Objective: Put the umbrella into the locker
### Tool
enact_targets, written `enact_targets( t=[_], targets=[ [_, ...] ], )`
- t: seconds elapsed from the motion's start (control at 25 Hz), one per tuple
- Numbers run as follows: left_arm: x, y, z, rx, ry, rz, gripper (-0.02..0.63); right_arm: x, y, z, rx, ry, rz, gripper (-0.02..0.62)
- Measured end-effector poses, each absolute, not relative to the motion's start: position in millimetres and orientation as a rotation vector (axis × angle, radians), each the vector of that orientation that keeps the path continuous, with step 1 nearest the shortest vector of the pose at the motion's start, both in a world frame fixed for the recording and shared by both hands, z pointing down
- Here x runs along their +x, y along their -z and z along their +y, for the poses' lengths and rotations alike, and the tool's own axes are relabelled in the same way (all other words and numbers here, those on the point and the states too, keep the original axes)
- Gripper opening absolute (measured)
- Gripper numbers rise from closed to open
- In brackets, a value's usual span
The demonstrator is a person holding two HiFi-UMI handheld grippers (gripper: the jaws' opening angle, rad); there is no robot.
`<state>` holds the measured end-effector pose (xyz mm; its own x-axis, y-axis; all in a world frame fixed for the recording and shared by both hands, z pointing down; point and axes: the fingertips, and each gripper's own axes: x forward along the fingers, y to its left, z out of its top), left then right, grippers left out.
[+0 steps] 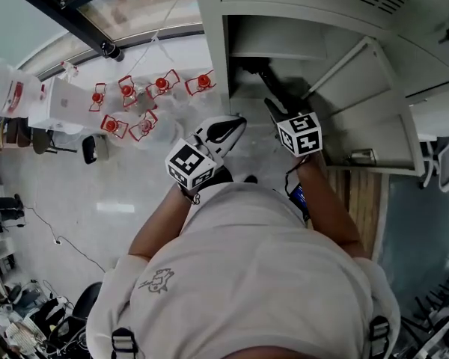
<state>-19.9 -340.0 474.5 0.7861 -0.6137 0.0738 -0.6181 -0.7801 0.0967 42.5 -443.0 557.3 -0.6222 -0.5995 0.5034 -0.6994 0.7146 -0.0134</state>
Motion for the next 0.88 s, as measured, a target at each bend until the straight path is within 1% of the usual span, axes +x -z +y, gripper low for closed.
enact_targets(
  t=[0.08, 0.16, 0.28, 0.48, 0.64, 0.88],
  targets=[
    [-18.2, -462.6, -334.7, 2.870, -0.025, -1.000, 0.012, 39.7, -541.2, -421.8, 0.983, -0.295, -2.500, 0.130],
    [-13.9, -456.3, -328.2, 2.889, -0.026, -1.008, 0.011, 37.5, -530.6, -401.8, 0.949, -0.309, -2.538, 0.129],
    [-7.4, -448.9, -320.9, 2.901, -0.017, -1.022, 0.011, 39.1, -514.4, -382.2, 0.915, -0.268, -2.576, 0.087],
    [0.2, -443.4, -314.7, 2.897, -0.002, -1.051, 0.011, 42.0, -495.0, -367.1, 0.880, -0.208, -2.633, 0.056],
    [4.7, -437.0, -307.7, 2.903, 0.037, -1.052, 0.011, 37.4, -490.4, -352.9, 0.826, -0.203, -2.687, 0.043],
    [5.4, -435.1, -300.3, 2.888, -0.025, -1.079, 0.011, 32.5, -486.9, -342.8, 0.779, -0.250, -2.734, 0.043]
  ],
)
